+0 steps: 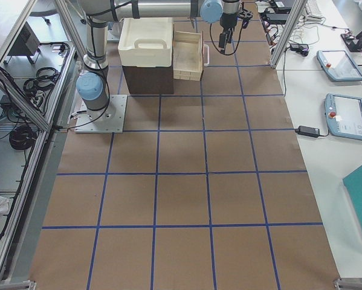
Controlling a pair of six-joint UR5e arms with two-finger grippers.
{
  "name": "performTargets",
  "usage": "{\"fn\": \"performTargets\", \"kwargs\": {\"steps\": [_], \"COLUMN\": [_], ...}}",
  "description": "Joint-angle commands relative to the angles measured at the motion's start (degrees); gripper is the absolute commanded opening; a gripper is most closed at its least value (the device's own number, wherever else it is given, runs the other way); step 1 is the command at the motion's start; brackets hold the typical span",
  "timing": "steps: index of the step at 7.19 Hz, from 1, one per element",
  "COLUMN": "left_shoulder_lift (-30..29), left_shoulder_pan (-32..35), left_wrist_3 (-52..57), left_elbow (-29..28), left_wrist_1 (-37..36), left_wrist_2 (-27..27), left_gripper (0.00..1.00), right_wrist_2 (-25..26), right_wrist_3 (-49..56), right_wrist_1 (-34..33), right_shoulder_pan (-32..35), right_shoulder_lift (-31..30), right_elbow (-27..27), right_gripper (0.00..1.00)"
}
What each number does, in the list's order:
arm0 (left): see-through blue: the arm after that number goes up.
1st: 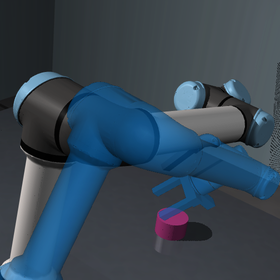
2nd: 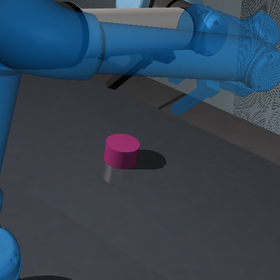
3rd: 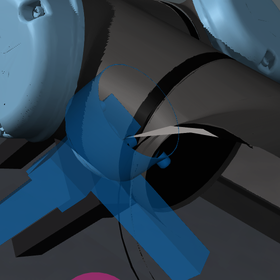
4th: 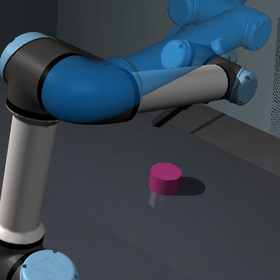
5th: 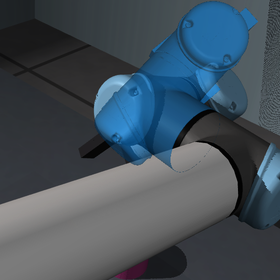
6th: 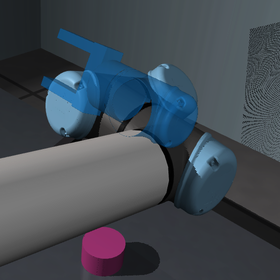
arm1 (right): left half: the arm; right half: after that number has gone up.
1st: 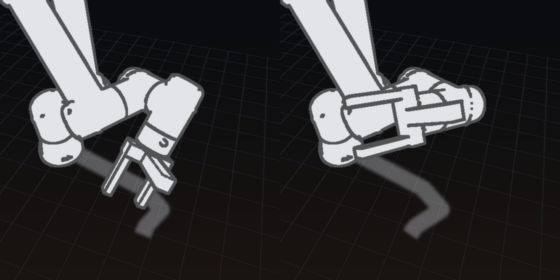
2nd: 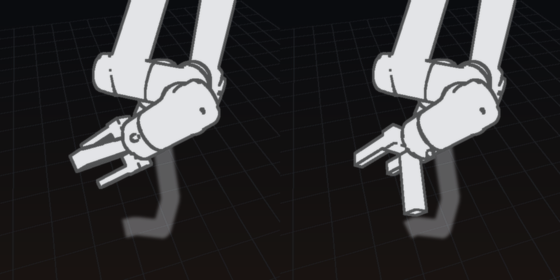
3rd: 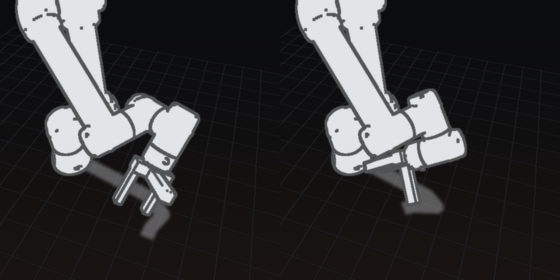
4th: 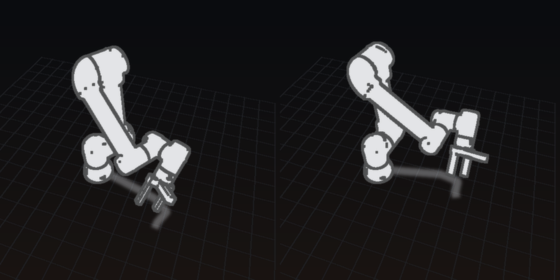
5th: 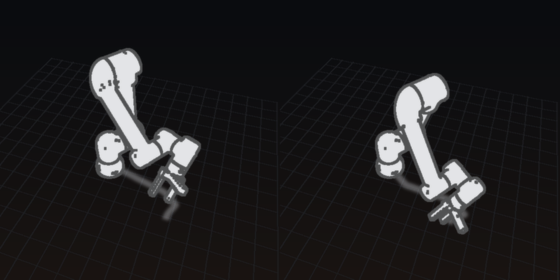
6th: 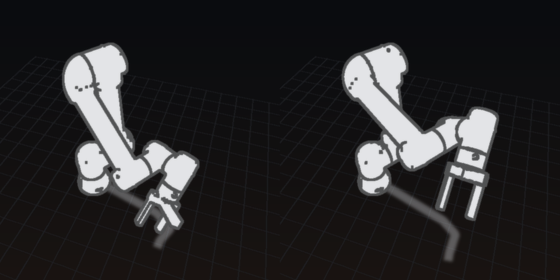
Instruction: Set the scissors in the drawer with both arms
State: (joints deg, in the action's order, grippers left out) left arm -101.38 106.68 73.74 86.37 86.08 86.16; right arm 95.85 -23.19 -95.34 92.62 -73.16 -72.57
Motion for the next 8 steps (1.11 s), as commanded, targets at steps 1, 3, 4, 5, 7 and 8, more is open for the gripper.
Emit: {"fn": "performTargets", "kwargs": {"steps": [1,3,4,5,7,8], "left_shoulder_lift": [-3.1,-5.39,-6.1,-6.8,-7.86,-8.91], "left_shoulder_pan": [2.74,6.24,6.69,7.48,8.89,9.5], "left_wrist_3": [-3.34,-5.09,-6.84,-7.2,-8.95,-11.66], "left_elbow": [-0.06,-0.15,-0.15,-0.06,-0.06,-0.06], "left_wrist_1": [-3.87,-4.69,-5.3,-5.83,-6.01,-8.53], "left_wrist_2": [-2.99,-2.75,-3.1,-3.01,-2.66,-3.18], "left_gripper": [0.0,0.0,0.0,0.0,0.0,0.0], "right_wrist_2": [0.38,0.39,0.39,0.13,-0.31,-1.01], "right_wrist_3": [6.39,6.57,7.1,16.06,24.76,25.03], "right_wrist_1": [0.07,0.16,0.24,-0.02,-0.02,0.07], "right_shoulder_pan": [-1.56,-2.18,-2.18,-2.18,-2.18,-2.18], "right_shoulder_lift": [-4.25,-6.55,-6.73,-8.39,-9.89,-10.42], "right_elbow": [-2.47,-5.29,-7.13,-7.76,-7.76,-7.76], "right_gripper": [1.0,1.0,1.0,1.0,1.0,1.0]}}
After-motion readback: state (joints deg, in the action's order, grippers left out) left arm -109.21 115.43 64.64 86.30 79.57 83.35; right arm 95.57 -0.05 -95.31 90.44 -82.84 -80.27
